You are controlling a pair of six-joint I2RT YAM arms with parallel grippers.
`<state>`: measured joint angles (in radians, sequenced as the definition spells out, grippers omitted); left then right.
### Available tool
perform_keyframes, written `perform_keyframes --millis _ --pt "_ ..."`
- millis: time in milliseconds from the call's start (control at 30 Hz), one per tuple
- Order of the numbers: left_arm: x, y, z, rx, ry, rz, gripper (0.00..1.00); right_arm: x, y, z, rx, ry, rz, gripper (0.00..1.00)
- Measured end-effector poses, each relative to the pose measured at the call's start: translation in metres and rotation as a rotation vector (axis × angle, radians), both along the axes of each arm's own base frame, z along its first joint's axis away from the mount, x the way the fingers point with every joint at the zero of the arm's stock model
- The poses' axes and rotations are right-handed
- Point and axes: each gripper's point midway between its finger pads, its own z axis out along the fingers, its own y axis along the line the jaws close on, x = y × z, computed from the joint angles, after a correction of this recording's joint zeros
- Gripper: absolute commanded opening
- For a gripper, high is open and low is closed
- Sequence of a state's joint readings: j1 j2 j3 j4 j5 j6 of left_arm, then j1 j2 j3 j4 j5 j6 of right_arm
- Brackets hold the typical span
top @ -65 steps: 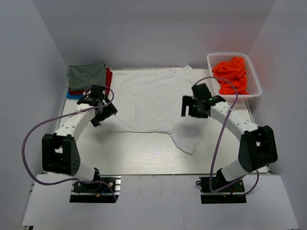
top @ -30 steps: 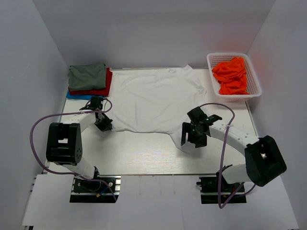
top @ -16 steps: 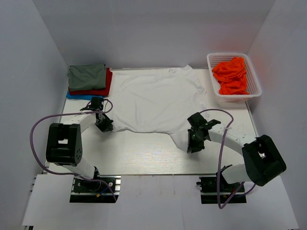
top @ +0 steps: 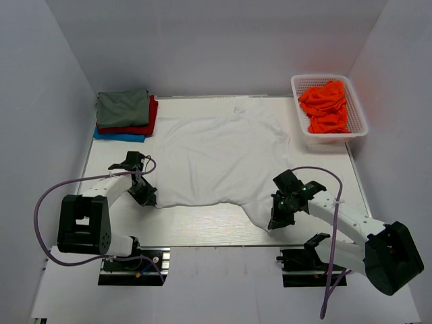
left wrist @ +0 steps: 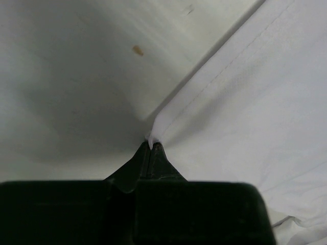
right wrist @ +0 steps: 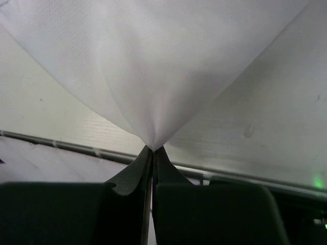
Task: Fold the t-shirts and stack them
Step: Grap the side of the flattened tshirt closest away from the robot with both arms, then fold the flattened tshirt in 1/3 of the way
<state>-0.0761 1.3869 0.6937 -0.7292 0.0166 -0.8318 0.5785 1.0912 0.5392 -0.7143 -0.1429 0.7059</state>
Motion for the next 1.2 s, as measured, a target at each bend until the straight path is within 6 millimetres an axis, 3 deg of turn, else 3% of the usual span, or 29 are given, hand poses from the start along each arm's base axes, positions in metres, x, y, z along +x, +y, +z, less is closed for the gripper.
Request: perform_keyframes --millis 167,400,500,733,1033,1200 --pt "-0.009 0.004 0.008 0.024 0.054 0.006 0.0 0.007 0.004 0.024 -0.008 0.015 0.01 0.0" --pt "0.036 0.005 0.04 0.04 -0.015 -0.02 0.0 0.053 0.018 0.048 -0.011 -0.015 0.005 0.0" --pt "0.058 0.003 0.048 0.038 -0.047 -0.03 0.0 0.083 0.023 0.061 -0.01 -0.05 -0.004 0.0" --pt "0.118 -0.004 0.049 0.024 -0.085 -0.043 0.0 0.174 0.024 0.102 0.003 -0.192 -0.056 0.0" --pt "0.172 -0.009 0.052 0.011 -0.129 -0.039 0.0 0.249 0.015 0.122 0.021 -0.263 -0.105 0.0" --pt "0.195 -0.007 0.049 0.016 -0.136 -0.021 0.0 0.279 0.008 0.12 0.029 -0.271 -0.115 0.0"
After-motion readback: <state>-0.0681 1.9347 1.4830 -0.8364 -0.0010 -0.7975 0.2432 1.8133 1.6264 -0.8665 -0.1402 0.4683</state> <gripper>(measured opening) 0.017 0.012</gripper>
